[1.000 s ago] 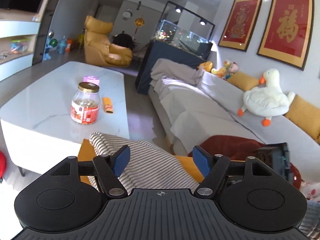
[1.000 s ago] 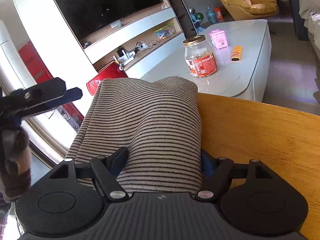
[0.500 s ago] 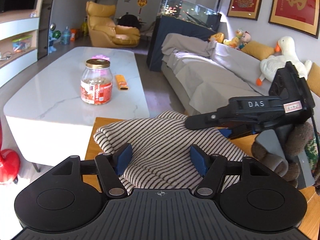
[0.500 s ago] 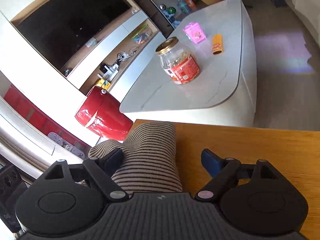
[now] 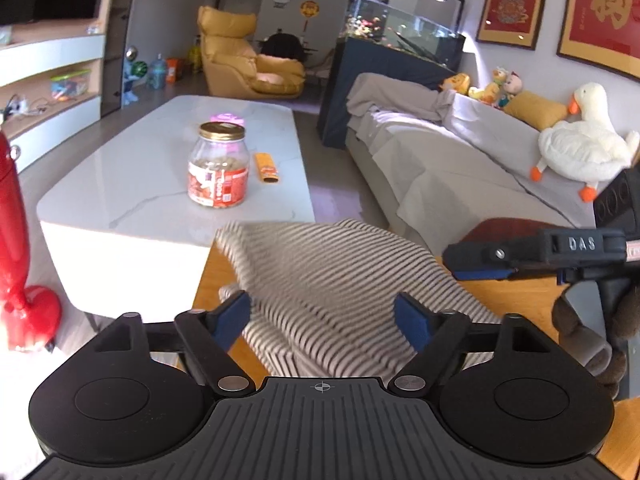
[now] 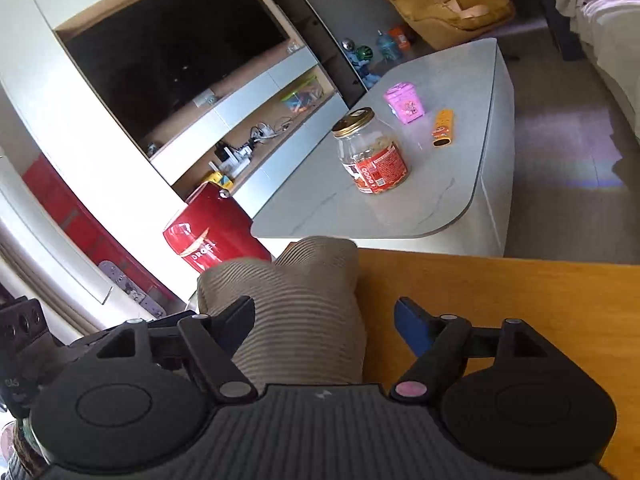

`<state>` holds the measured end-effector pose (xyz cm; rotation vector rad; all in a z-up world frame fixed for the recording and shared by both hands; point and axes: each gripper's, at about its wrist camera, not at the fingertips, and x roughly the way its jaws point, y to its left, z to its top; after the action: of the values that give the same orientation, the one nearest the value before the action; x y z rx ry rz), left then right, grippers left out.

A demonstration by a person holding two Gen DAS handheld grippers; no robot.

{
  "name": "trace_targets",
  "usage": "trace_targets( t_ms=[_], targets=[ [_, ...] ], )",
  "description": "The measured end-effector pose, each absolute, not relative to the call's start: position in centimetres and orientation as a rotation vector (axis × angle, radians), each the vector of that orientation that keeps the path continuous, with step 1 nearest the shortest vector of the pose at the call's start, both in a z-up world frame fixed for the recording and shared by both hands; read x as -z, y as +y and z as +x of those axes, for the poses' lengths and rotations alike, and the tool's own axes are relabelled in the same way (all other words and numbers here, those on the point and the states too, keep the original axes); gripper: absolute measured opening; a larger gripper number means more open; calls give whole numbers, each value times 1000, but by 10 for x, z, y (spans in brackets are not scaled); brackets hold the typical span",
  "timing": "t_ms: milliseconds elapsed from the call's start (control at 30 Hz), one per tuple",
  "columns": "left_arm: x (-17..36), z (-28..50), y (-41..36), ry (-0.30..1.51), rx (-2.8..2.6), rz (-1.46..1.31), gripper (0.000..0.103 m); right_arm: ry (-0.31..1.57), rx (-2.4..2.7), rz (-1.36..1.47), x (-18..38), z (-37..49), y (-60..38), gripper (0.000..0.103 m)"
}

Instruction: Fold clothes

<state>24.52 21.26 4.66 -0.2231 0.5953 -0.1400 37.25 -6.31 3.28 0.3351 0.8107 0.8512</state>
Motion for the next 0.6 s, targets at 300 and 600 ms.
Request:
trace_targets(
  t_ms=[300,600],
  targets=[
    [-14,222,200,685,264,-404,76,833,-919,320,-18,315,-72,67],
    [-6,220,199,690,233,-378,71,822,-840,176,-15,298,-66,63]
  ],
)
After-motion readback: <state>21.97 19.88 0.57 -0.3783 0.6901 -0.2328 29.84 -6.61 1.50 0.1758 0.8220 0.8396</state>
